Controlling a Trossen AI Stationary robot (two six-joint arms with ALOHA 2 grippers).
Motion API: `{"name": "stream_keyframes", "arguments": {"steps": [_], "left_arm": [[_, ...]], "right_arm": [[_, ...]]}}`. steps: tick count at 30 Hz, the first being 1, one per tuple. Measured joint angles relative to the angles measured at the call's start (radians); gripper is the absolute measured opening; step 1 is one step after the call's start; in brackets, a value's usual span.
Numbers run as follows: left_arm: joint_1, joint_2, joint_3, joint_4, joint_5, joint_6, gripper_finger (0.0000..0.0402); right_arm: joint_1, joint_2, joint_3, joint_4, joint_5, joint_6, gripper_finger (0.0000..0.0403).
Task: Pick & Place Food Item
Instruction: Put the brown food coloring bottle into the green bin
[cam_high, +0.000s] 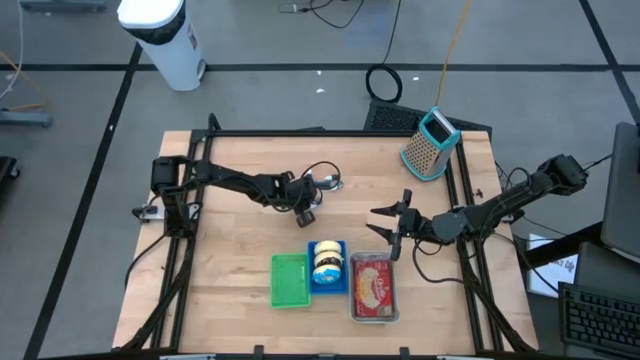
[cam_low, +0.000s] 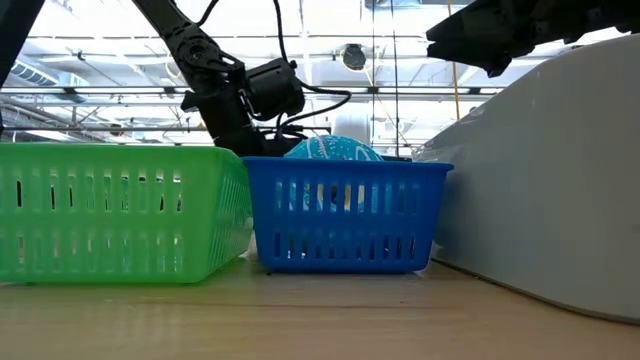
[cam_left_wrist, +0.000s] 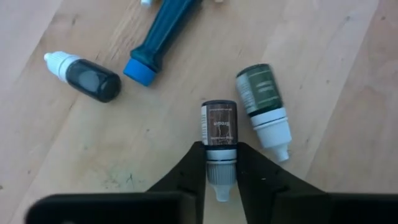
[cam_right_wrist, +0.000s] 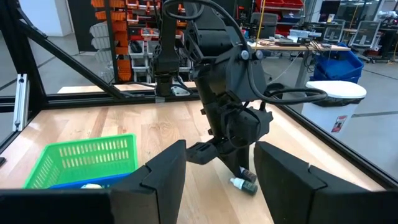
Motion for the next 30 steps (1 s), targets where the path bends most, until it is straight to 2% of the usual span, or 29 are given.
{"name": "stream_keyframes", "arguments": {"steps": [5, 11, 14, 19, 23, 27, 30], "left_arm": [[-0.008, -0.085, -0.009, -0.075, -0.019, -0.001, 0.0052], [-0.054, -0.248, -0.005, -0.188, -0.019, -0.044, 0.0095], [-0.101, -0.333, -0.003, -0.239, -0.003, -0.085, 0.0099], [-0.217, -0.450, -0.003, -0.306, 0.092, -0.175, 0.0069], [-0.334, -0.494, -0.003, -0.293, 0.103, -0.212, 0.0031], [-0.421, -0.491, -0.003, -0.284, 0.025, -0.221, 0.0003], [-0.450, -0.461, -0.001, -0.248, -0.113, -0.343, 0.0018]], "right_arm": [[0.000, 0.000, 0.000, 0.000, 0.000, 0.000, 0.0180], [0.000, 0.000, 0.000, -0.008, 0.000, 0.000, 0.0180], [0.000, 0.000, 0.000, -0.008, 0.000, 0.000, 0.0180], [0.000, 0.000, 0.000, -0.008, 0.000, 0.000, 0.0180], [0.000, 0.000, 0.000, -0.008, 0.000, 0.000, 0.0180], [0.000, 0.000, 0.000, -0.005, 0.000, 0.000, 0.0180], [0.000, 0.000, 0.000, -0.004, 0.000, 0.008, 0.0180]]}}
